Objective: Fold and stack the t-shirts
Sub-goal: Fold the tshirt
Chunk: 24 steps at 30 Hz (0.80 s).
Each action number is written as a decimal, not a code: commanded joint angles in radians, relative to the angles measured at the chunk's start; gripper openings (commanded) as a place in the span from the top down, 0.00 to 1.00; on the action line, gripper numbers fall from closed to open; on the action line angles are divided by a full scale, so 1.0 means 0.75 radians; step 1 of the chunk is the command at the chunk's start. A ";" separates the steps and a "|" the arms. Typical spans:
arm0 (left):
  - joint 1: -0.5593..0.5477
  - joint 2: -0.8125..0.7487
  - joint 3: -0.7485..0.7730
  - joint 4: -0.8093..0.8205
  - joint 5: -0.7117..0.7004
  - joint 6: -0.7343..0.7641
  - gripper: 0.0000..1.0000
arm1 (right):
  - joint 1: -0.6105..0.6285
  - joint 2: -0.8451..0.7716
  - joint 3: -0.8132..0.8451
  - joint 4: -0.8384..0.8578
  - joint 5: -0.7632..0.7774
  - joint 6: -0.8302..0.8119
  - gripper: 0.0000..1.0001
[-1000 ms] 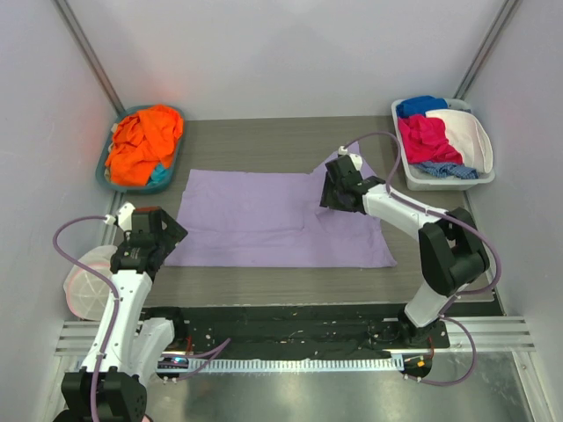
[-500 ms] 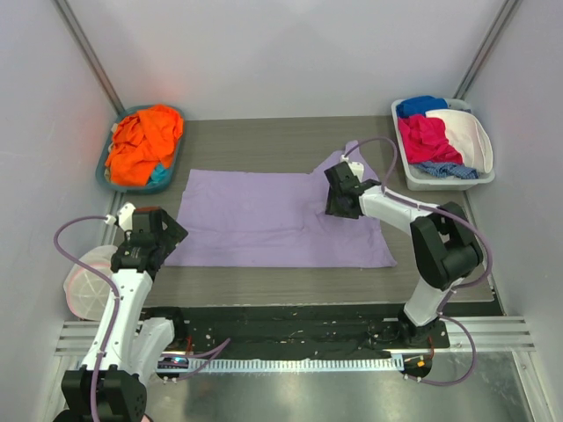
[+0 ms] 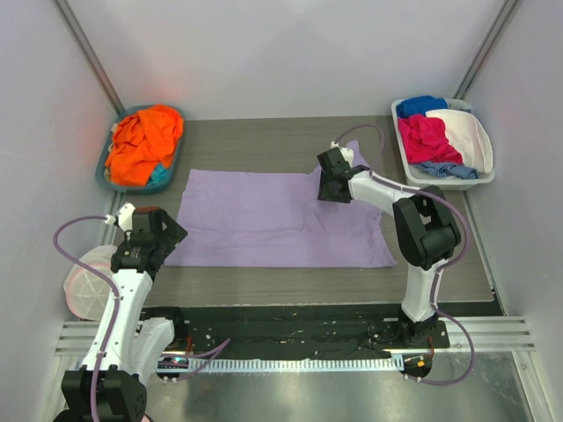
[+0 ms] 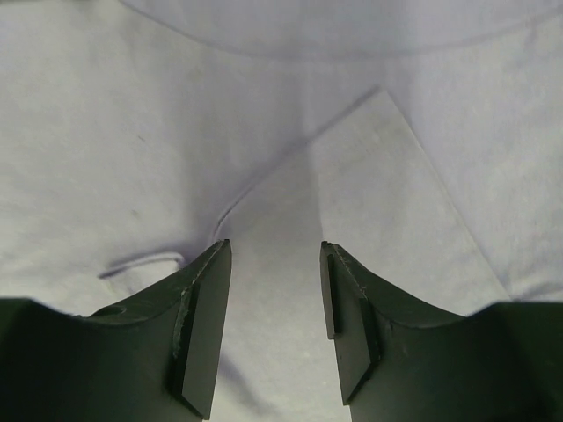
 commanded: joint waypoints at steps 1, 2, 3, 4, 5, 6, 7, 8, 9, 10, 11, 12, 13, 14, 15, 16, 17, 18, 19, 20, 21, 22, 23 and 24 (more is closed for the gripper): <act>0.009 -0.011 0.006 -0.001 -0.029 0.020 0.00 | -0.014 0.059 0.141 0.077 -0.040 -0.074 0.48; 0.009 -0.012 0.006 0.001 -0.029 0.020 0.00 | -0.020 0.071 0.153 0.085 -0.052 -0.092 0.48; 0.007 -0.012 0.006 0.003 -0.031 0.022 0.00 | -0.025 0.093 0.164 0.096 -0.066 -0.101 0.47; 0.007 -0.014 0.004 0.005 -0.029 0.024 0.00 | -0.029 0.098 0.172 0.104 -0.083 -0.105 0.47; 0.009 -0.014 0.004 0.011 -0.027 0.024 0.00 | -0.037 0.100 0.172 0.110 -0.105 -0.107 0.47; 0.007 -0.014 0.004 0.011 -0.022 0.026 0.00 | -0.039 0.087 0.166 0.112 -0.114 -0.101 0.47; 0.007 -0.014 0.004 0.013 -0.016 0.032 0.00 | -0.041 0.073 0.137 0.120 -0.122 -0.099 0.47; 0.009 -0.016 0.008 0.017 -0.012 0.036 0.00 | -0.043 0.049 0.117 0.144 -0.132 -0.097 0.47; 0.007 -0.018 0.008 0.019 -0.012 0.036 0.01 | -0.041 0.002 0.092 0.157 -0.138 -0.094 0.47; 0.007 -0.022 0.010 0.021 -0.012 0.042 0.00 | -0.041 -0.023 0.048 0.169 -0.142 -0.094 0.46; 0.007 -0.028 0.014 0.027 -0.018 0.044 0.00 | -0.041 -0.043 0.029 0.177 -0.156 -0.096 0.47; 0.009 -0.030 0.017 0.027 -0.022 0.046 0.00 | -0.043 -0.064 0.015 0.175 -0.163 -0.101 0.46; 0.007 -0.028 0.019 0.034 -0.024 0.048 0.00 | -0.041 -0.102 -0.012 0.175 -0.175 -0.105 0.46; 0.009 -0.030 0.021 0.038 -0.026 0.050 0.00 | -0.041 -0.119 -0.026 0.177 -0.187 -0.107 0.46; 0.007 -0.024 0.021 0.040 -0.024 0.050 0.00 | -0.041 -0.135 -0.039 0.179 -0.220 -0.115 0.46; 0.009 -0.016 0.021 0.042 -0.024 0.050 0.00 | -0.041 -0.154 -0.055 0.179 -0.234 -0.121 0.46; 0.009 -0.012 0.017 0.052 -0.018 0.052 0.00 | -0.039 -0.164 -0.059 0.175 -0.251 -0.125 0.46; 0.009 0.005 0.017 0.058 -0.016 0.054 0.00 | -0.035 -0.170 -0.063 0.171 -0.263 -0.133 0.46; 0.007 0.011 0.015 0.068 -0.010 0.061 0.00 | -0.029 -0.176 -0.065 0.163 -0.261 -0.137 0.46; 0.009 0.021 0.014 0.099 -0.002 0.065 0.00 | -0.021 -0.195 -0.067 0.145 -0.257 -0.143 0.46; 0.009 0.033 0.017 0.113 0.008 0.067 0.00 | -0.021 -0.205 -0.071 0.141 -0.249 -0.148 0.46; 0.009 0.058 0.021 0.148 0.016 0.067 0.00 | -0.018 -0.215 -0.084 0.139 -0.241 -0.150 0.46; 0.007 0.078 0.029 0.166 0.025 0.067 0.00 | -0.018 -0.236 -0.088 0.132 -0.228 -0.150 0.46; 0.009 0.097 0.035 0.183 0.045 0.067 0.00 | -0.020 -0.248 -0.092 0.128 -0.216 -0.152 0.46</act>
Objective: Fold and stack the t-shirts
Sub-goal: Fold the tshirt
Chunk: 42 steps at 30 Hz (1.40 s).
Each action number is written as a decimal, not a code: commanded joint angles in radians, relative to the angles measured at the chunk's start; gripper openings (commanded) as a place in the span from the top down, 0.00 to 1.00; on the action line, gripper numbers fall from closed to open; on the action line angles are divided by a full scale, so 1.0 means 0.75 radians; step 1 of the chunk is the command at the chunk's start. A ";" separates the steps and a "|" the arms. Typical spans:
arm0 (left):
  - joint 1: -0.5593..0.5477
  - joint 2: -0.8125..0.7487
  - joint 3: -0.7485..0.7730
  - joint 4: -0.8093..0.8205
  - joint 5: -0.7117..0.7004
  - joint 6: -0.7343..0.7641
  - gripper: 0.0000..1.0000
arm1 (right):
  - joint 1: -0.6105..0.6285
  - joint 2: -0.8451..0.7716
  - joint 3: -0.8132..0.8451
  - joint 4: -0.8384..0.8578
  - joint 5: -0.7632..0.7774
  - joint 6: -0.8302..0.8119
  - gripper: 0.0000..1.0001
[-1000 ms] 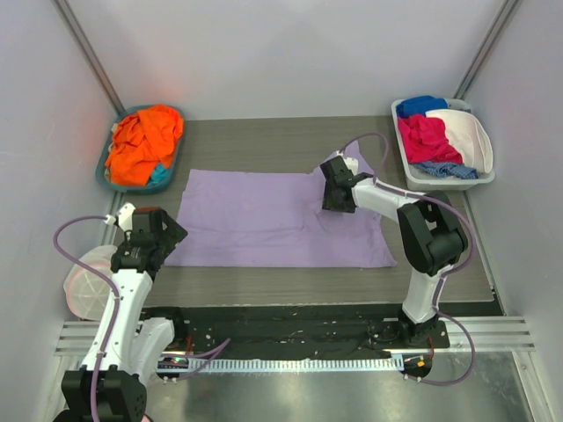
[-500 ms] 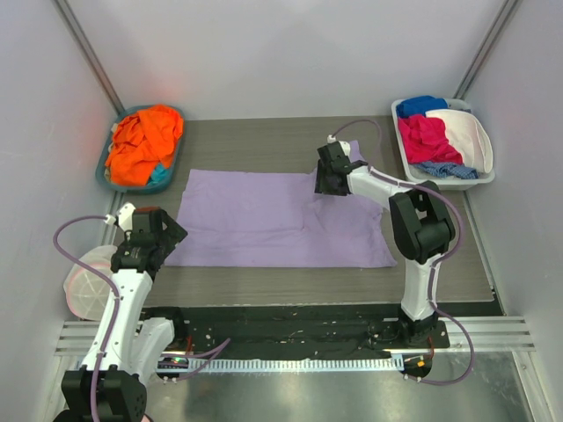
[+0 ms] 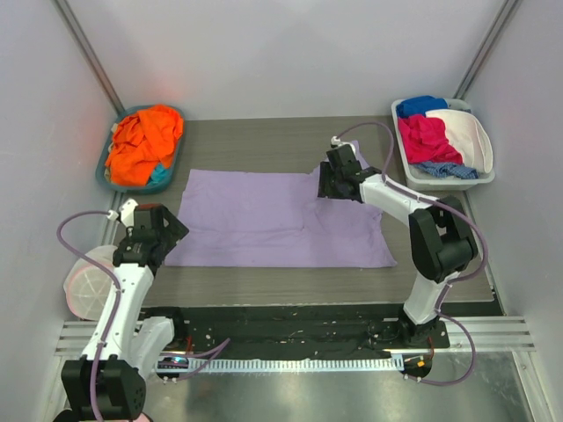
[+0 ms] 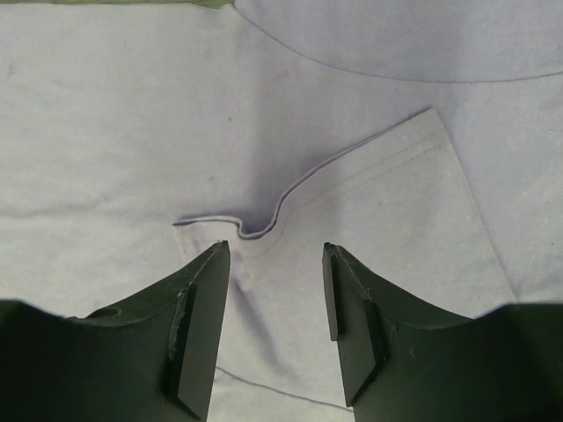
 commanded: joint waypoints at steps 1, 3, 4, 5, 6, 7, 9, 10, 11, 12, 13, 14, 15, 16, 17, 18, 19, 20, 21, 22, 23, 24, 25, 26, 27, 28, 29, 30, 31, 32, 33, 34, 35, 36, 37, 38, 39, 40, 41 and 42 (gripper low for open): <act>0.007 0.100 0.041 0.157 0.045 0.029 0.00 | 0.009 -0.106 -0.031 0.001 0.034 -0.025 0.45; 0.007 0.141 0.061 0.178 0.059 0.033 0.00 | 0.009 -0.131 -0.049 -0.018 0.056 -0.021 0.45; 0.007 0.184 0.068 0.198 0.061 0.035 0.00 | 0.007 -0.135 -0.057 -0.024 0.097 -0.019 0.45; 0.004 0.203 0.078 0.207 0.061 0.035 0.00 | -0.007 -0.139 -0.064 -0.026 0.128 -0.013 0.44; 0.004 0.223 0.086 0.217 0.061 0.037 0.00 | -0.022 -0.135 -0.072 -0.028 0.144 -0.011 0.44; 0.004 0.236 0.092 0.231 0.061 0.041 0.00 | -0.036 -0.125 -0.072 -0.028 0.150 -0.007 0.44; 0.000 0.276 0.117 0.235 0.064 0.043 0.00 | -0.105 -0.100 -0.060 -0.038 0.118 0.022 0.44; 0.000 0.285 0.123 0.237 0.064 0.047 0.00 | -0.132 -0.098 -0.058 -0.052 0.106 0.034 0.44; -0.002 0.293 0.129 0.243 0.061 0.051 0.00 | -0.148 -0.100 -0.062 -0.065 0.089 0.044 0.44; -0.002 0.295 0.129 0.248 0.057 0.051 0.00 | -0.179 -0.102 -0.072 -0.063 0.095 0.049 0.44; -0.002 0.301 0.129 0.260 0.053 0.055 0.00 | -0.191 -0.106 -0.072 -0.057 0.105 0.047 0.44; -0.004 0.305 0.131 0.266 0.047 0.057 0.00 | -0.202 -0.102 -0.070 -0.057 0.120 0.047 0.44; -0.002 0.325 0.135 0.268 0.047 0.057 0.00 | -0.232 -0.098 -0.045 -0.057 0.118 0.049 0.44; -0.004 0.334 0.149 0.270 0.051 0.059 0.00 | -0.245 -0.076 -0.027 -0.053 0.114 0.047 0.44; -0.002 0.346 0.156 0.268 0.061 0.059 0.00 | -0.261 -0.059 -0.005 -0.046 0.116 0.051 0.44; -0.002 0.364 0.162 0.268 0.063 0.059 0.00 | -0.275 -0.039 0.058 -0.046 0.108 0.049 0.44; -0.002 0.369 0.170 0.268 0.066 0.057 0.00 | -0.306 -0.010 0.096 -0.046 0.093 0.047 0.44; -0.004 0.371 0.174 0.270 0.070 0.059 0.00 | -0.320 0.043 0.132 -0.046 0.083 0.042 0.44; -0.002 0.371 0.176 0.270 0.070 0.061 0.00 | -0.328 0.077 0.212 -0.046 0.067 0.038 0.44; -0.002 0.369 0.178 0.268 0.070 0.065 0.00 | -0.351 0.110 0.255 -0.048 0.059 0.020 0.44; -0.002 0.367 0.182 0.266 0.070 0.073 0.00 | -0.359 0.179 0.298 -0.050 0.058 0.010 0.44; -0.002 0.365 0.184 0.262 0.068 0.078 0.00 | -0.365 0.213 0.381 -0.046 0.038 -0.009 0.44; -0.004 0.360 0.186 0.254 0.070 0.082 0.00 | -0.379 0.247 0.427 -0.048 0.032 -0.045 0.44; -0.004 0.358 0.188 0.254 0.072 0.084 0.00 | -0.384 0.288 0.470 -0.048 0.024 -0.068 0.44; -0.002 0.356 0.188 0.250 0.074 0.088 0.00 | -0.388 0.347 0.545 -0.048 0.018 -0.086 0.44; -0.004 0.352 0.190 0.244 0.080 0.086 0.00 | -0.392 0.384 0.584 -0.048 0.001 -0.121 0.44; -0.002 0.350 0.190 0.239 0.084 0.086 0.00 | -0.402 0.413 0.619 -0.046 -0.011 -0.137 0.44; -0.004 0.346 0.188 0.235 0.088 0.084 0.00 | -0.410 0.472 0.680 -0.046 -0.025 -0.152 0.44; -0.004 0.342 0.188 0.233 0.094 0.080 0.00 | -0.416 0.503 0.709 -0.044 -0.048 -0.166 0.44; -0.004 0.340 0.188 0.233 0.098 0.078 0.00 | -0.431 0.532 0.740 -0.044 -0.062 -0.180 0.44; -0.004 0.336 0.186 0.231 0.102 0.076 0.00 | -0.437 0.591 0.793 -0.046 -0.080 -0.187 0.44; -0.004 0.336 0.184 0.231 0.106 0.074 0.00 | -0.443 0.613 0.818 -0.042 -0.103 -0.193 0.44; -0.006 0.330 0.182 0.229 0.106 0.072 0.00 | -0.449 0.642 0.842 -0.038 -0.144 -0.203 0.44; -0.004 0.330 0.182 0.229 0.106 0.072 0.00 | -0.455 0.663 0.877 -0.034 -0.158 -0.207 0.44; -0.004 0.330 0.182 0.227 0.108 0.072 0.00 | -0.457 0.697 0.891 -0.024 -0.164 -0.209 0.44; -0.004 0.332 0.182 0.227 0.109 0.072 0.00 | -0.459 0.714 0.906 -0.020 -0.215 -0.215 0.44; -0.004 0.332 0.182 0.227 0.106 0.072 0.00 | -0.459 0.724 0.928 -0.018 -0.226 -0.225 0.44; -0.004 0.332 0.182 0.227 0.104 0.072 0.00 | -0.459 0.738 0.934 -0.010 -0.230 -0.223 0.44; -0.006 0.334 0.182 0.229 0.104 0.072 0.00 | -0.459 0.743 0.941 -0.001 -0.230 -0.221 0.44; -0.004 0.340 0.182 0.227 0.104 0.074 0.00 | -0.461 0.747 0.947 0.007 -0.238 -0.215 0.44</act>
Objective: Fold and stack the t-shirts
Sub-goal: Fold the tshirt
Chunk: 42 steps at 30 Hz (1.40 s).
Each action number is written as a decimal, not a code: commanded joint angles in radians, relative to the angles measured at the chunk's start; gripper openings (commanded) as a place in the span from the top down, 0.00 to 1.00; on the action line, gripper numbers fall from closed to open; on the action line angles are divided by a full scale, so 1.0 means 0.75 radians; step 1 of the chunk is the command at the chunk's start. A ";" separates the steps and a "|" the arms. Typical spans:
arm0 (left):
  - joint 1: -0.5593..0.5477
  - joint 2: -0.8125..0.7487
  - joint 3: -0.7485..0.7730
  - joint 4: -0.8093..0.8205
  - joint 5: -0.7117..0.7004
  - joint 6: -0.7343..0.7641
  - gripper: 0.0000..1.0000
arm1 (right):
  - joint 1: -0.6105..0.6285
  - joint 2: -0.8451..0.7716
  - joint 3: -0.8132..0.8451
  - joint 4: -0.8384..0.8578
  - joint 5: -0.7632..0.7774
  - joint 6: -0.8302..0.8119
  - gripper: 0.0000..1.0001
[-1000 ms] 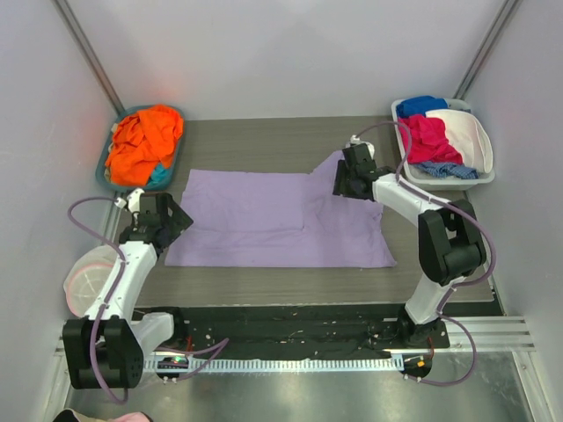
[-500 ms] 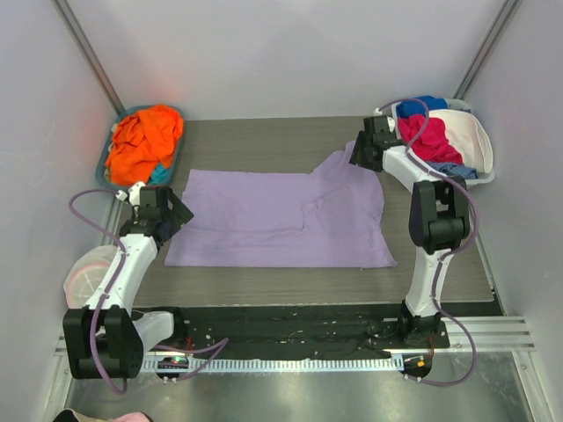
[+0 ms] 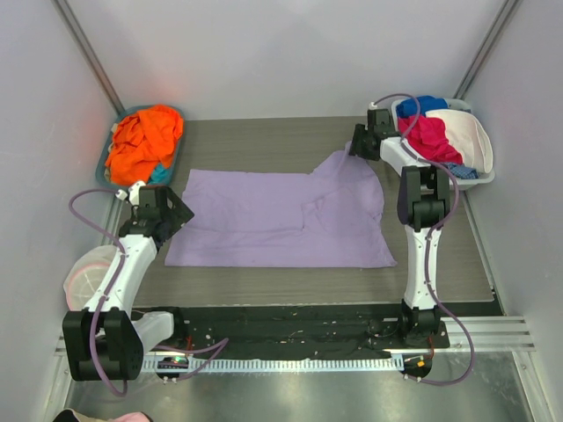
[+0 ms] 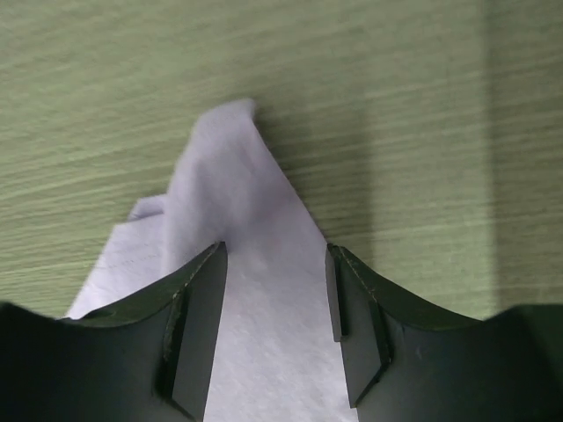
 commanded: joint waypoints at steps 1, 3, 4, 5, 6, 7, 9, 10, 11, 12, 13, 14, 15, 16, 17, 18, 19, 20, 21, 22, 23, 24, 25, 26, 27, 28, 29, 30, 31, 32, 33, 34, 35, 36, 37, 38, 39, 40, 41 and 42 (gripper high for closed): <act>-0.002 -0.021 0.047 0.012 0.009 0.014 0.00 | -0.003 0.006 0.086 0.074 -0.085 -0.032 0.44; -0.002 -0.019 0.047 0.012 0.009 0.016 0.00 | -0.003 0.018 0.102 0.082 -0.101 -0.028 0.44; -0.002 -0.017 0.047 0.012 0.009 0.016 0.00 | -0.003 0.020 0.111 0.088 -0.105 -0.028 0.44; -0.002 -0.017 0.047 0.010 0.009 0.018 0.00 | -0.003 0.026 0.117 0.092 -0.110 -0.026 0.44; -0.002 -0.019 0.047 0.010 0.009 0.018 0.00 | -0.003 0.026 0.125 0.096 -0.112 -0.026 0.44; -0.002 -0.019 0.045 0.010 0.009 0.018 0.00 | -0.003 0.030 0.129 0.101 -0.112 -0.026 0.44; -0.002 -0.019 0.045 0.012 0.007 0.018 0.00 | -0.003 0.040 0.147 0.103 -0.114 -0.030 0.43; -0.002 -0.017 0.045 0.014 0.005 0.018 0.00 | -0.003 0.044 0.154 0.103 -0.110 -0.034 0.43; -0.002 -0.017 0.047 0.012 0.005 0.018 0.00 | -0.003 0.051 0.162 0.103 -0.105 -0.042 0.43; -0.002 -0.012 0.047 0.010 0.005 0.018 0.00 | -0.003 0.065 0.180 0.103 -0.101 -0.046 0.42; -0.002 -0.014 0.049 0.012 0.005 0.018 0.00 | -0.003 0.073 0.188 0.101 -0.101 -0.049 0.42; -0.002 -0.014 0.047 0.010 0.005 0.018 0.00 | -0.003 0.083 0.199 0.099 -0.099 -0.055 0.42; -0.002 -0.014 0.049 0.010 0.005 0.018 0.00 | -0.003 0.091 0.219 0.099 -0.099 -0.055 0.42; -0.002 -0.014 0.049 0.010 0.005 0.018 0.00 | -0.003 0.110 0.229 0.099 -0.097 -0.055 0.42; -0.002 -0.014 0.049 0.010 0.003 0.018 0.00 | -0.003 0.118 0.237 0.094 -0.101 -0.055 0.41; -0.002 -0.012 0.049 0.010 0.003 0.018 0.00 | -0.005 0.128 0.258 0.094 -0.103 -0.057 0.41; -0.002 -0.014 0.049 0.008 0.001 0.018 0.00 | -0.003 0.147 0.268 0.094 -0.105 -0.053 0.42; -0.002 -0.012 0.049 0.010 -0.001 0.018 0.00 | -0.003 0.155 0.284 0.092 -0.107 -0.053 0.41; -0.002 -0.010 0.049 0.006 -0.005 0.018 0.00 | -0.005 0.163 0.293 0.090 -0.112 -0.051 0.41; -0.002 -0.008 0.049 0.008 -0.007 0.018 0.00 | -0.005 0.171 0.299 0.086 -0.114 -0.051 0.42; -0.002 -0.010 0.047 0.008 -0.007 0.018 0.00 | -0.005 0.177 0.303 0.082 -0.116 -0.051 0.41; -0.002 -0.006 0.049 0.008 -0.007 0.018 0.00 | -0.005 0.181 0.309 0.080 -0.118 -0.051 0.41; -0.002 -0.008 0.049 0.008 -0.007 0.018 0.00 | -0.005 0.181 0.307 0.082 -0.116 -0.053 0.42; -0.002 -0.006 0.049 0.008 -0.009 0.018 0.01 | -0.003 0.181 0.309 0.082 -0.116 -0.055 0.45; -0.004 -0.006 0.047 0.008 -0.011 0.020 0.00 | -0.003 0.184 0.309 0.082 -0.118 -0.059 0.49; -0.002 -0.006 0.047 0.006 -0.013 0.020 0.00 | -0.007 0.186 0.309 0.082 -0.116 -0.057 0.60; -0.002 -0.006 0.047 0.008 -0.015 0.020 0.00 | -0.007 0.184 0.307 0.082 -0.116 -0.057 0.65; -0.002 -0.006 0.045 0.010 -0.017 0.020 0.00 | -0.007 0.184 0.309 0.082 -0.116 -0.061 0.70; 0.000 -0.002 0.045 0.010 -0.017 0.020 0.00 | -0.009 0.182 0.309 0.082 -0.116 -0.059 0.80; -0.002 -0.004 0.045 0.016 -0.017 0.018 0.00 | -0.009 0.181 0.309 0.084 -0.114 -0.059 0.83; -0.002 0.006 0.045 0.016 -0.017 0.018 0.00 | -0.009 0.181 0.309 0.084 -0.114 -0.059 0.87; -0.002 0.010 0.045 0.018 -0.017 0.018 0.00 | -0.011 0.181 0.309 0.084 -0.114 -0.059 0.93; -0.002 0.012 0.047 0.024 -0.019 0.018 0.00 | -0.011 0.181 0.307 0.084 -0.114 -0.059 0.96; -0.002 0.020 0.051 0.028 -0.021 0.020 0.00 | -0.011 0.179 0.309 0.084 -0.114 -0.059 0.99; -0.002 0.036 0.055 0.034 -0.027 0.020 0.00 | -0.011 0.181 0.307 0.084 -0.114 -0.057 0.99; -0.002 0.051 0.061 0.049 -0.028 0.020 0.00 | -0.013 0.175 0.301 0.082 -0.120 -0.057 0.99; -0.004 0.063 0.077 0.059 -0.032 0.020 0.00 | -0.013 0.163 0.295 0.084 -0.122 -0.055 0.99; -0.002 0.108 0.088 0.069 -0.038 0.020 0.00 | -0.011 0.153 0.285 0.086 -0.122 -0.053 0.99; -0.002 0.137 0.116 0.094 -0.046 0.020 0.00 | -0.013 0.141 0.262 0.086 -0.120 -0.051 0.99; -0.002 0.169 0.139 0.102 -0.052 0.020 0.00 | -0.013 0.114 0.248 0.098 -0.120 -0.049 0.99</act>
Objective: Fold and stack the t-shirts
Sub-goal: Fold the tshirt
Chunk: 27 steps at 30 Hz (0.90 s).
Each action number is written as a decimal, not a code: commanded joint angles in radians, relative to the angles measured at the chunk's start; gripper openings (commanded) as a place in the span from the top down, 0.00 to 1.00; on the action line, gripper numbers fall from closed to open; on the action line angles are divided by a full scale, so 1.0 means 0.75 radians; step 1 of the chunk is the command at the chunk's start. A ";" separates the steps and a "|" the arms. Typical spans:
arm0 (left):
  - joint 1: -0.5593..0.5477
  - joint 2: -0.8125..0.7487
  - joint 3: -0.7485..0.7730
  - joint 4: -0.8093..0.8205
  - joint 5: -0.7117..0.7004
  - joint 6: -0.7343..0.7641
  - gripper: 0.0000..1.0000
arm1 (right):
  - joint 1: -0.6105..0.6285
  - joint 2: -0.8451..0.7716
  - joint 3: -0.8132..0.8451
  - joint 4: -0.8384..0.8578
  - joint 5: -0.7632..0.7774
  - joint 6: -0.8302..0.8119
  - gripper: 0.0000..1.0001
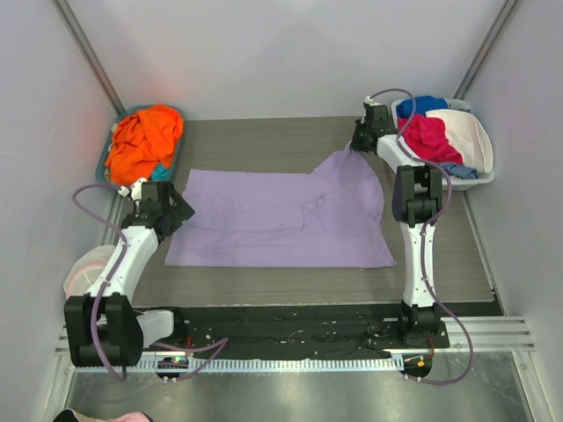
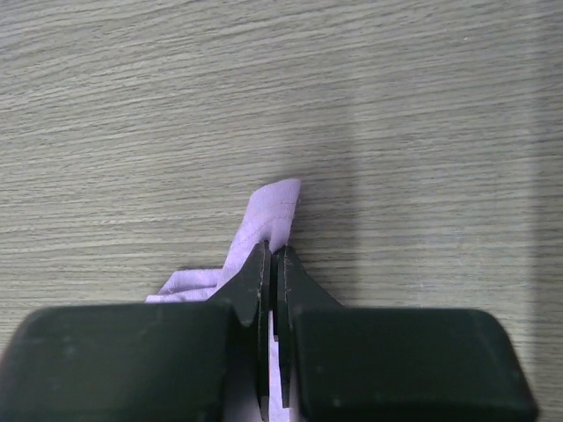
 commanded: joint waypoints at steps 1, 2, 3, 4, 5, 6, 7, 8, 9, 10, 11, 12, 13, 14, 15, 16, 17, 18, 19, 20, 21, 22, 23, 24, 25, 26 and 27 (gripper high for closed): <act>-0.002 0.169 0.130 0.105 -0.058 0.015 0.00 | -0.005 -0.074 -0.020 0.045 -0.016 0.001 0.99; -0.002 0.206 0.187 0.107 -0.068 0.013 0.00 | -0.005 -0.090 -0.056 0.053 -0.013 0.001 0.99; -0.002 0.251 0.214 0.115 -0.074 0.013 0.00 | -0.005 -0.103 -0.073 0.065 -0.013 0.001 0.99; 0.000 0.290 0.241 0.133 -0.086 0.013 0.00 | -0.003 -0.125 -0.089 0.074 -0.011 0.001 0.99; -0.002 0.370 0.296 0.141 -0.115 0.013 0.00 | -0.005 -0.133 -0.112 0.080 -0.011 -0.001 0.99; -0.004 0.405 0.322 0.152 -0.127 0.015 0.01 | -0.009 -0.138 -0.120 0.080 -0.011 -0.001 0.99; -0.006 0.442 0.351 0.174 -0.131 0.017 0.00 | -0.007 -0.142 -0.128 0.080 -0.011 0.001 0.99; -0.006 0.521 0.408 0.182 -0.129 0.019 0.01 | -0.007 -0.142 -0.130 0.080 -0.017 0.003 0.99; -0.008 0.556 0.439 0.190 -0.123 0.021 0.02 | -0.007 -0.140 -0.132 0.082 -0.022 0.007 0.99; -0.008 0.595 0.470 0.215 -0.115 0.027 0.03 | -0.007 -0.136 -0.134 0.082 -0.024 0.007 0.99; -0.067 0.664 0.525 0.229 -0.103 0.054 0.04 | -0.007 -0.130 -0.132 0.082 -0.030 0.009 0.99; -0.083 0.701 0.556 0.246 -0.097 0.080 0.05 | -0.007 -0.127 -0.132 0.080 -0.034 0.014 0.99; -0.100 0.734 0.619 0.262 -0.097 0.109 0.05 | -0.005 -0.125 -0.132 0.082 -0.036 0.016 0.99; -0.134 0.803 0.650 0.268 -0.105 0.178 0.05 | -0.005 -0.121 -0.132 0.082 -0.040 0.016 0.99; -0.147 0.838 0.684 0.274 -0.103 0.209 0.05 | -0.007 -0.121 -0.132 0.082 -0.042 0.018 0.99; -0.159 0.867 0.743 0.270 -0.107 0.238 0.05 | -0.007 -0.119 -0.130 0.082 -0.044 0.016 0.99; -0.175 0.904 0.770 0.270 -0.101 0.297 0.05 | -0.009 -0.117 -0.128 0.082 -0.046 0.018 0.99; -0.180 0.959 0.795 0.268 -0.093 0.320 0.05 | -0.009 -0.113 -0.126 0.082 -0.050 0.018 0.99; -0.182 0.986 0.836 0.268 -0.086 0.344 0.04 | -0.009 -0.113 -0.124 0.082 -0.054 0.020 0.99; -0.186 1.008 0.852 0.268 -0.082 0.361 0.04 | -0.009 -0.111 -0.124 0.080 -0.054 0.020 0.99; -0.186 1.047 0.869 0.270 -0.076 0.395 0.05 | -0.011 -0.113 -0.124 0.082 -0.058 0.018 0.99; -0.186 1.066 0.899 0.272 -0.074 0.414 0.05 | -0.013 -0.111 -0.124 0.082 -0.060 0.020 0.99; -0.184 1.082 0.916 0.274 -0.076 0.432 0.04 | -0.015 -0.111 -0.124 0.082 -0.060 0.022 0.99; -0.186 1.121 0.934 0.272 -0.086 0.473 0.04 | -0.017 -0.109 -0.122 0.084 -0.067 0.022 0.99; -0.186 1.135 0.969 0.266 -0.096 0.489 0.04 | -0.017 -0.107 -0.120 0.082 -0.069 0.022 0.99; -0.186 1.156 0.987 0.260 -0.105 0.510 0.04 | -0.019 -0.107 -0.120 0.080 -0.071 0.024 0.99; -0.186 1.172 1.006 0.252 -0.115 0.551 0.05 | -0.019 -0.107 -0.120 0.080 -0.073 0.026 0.99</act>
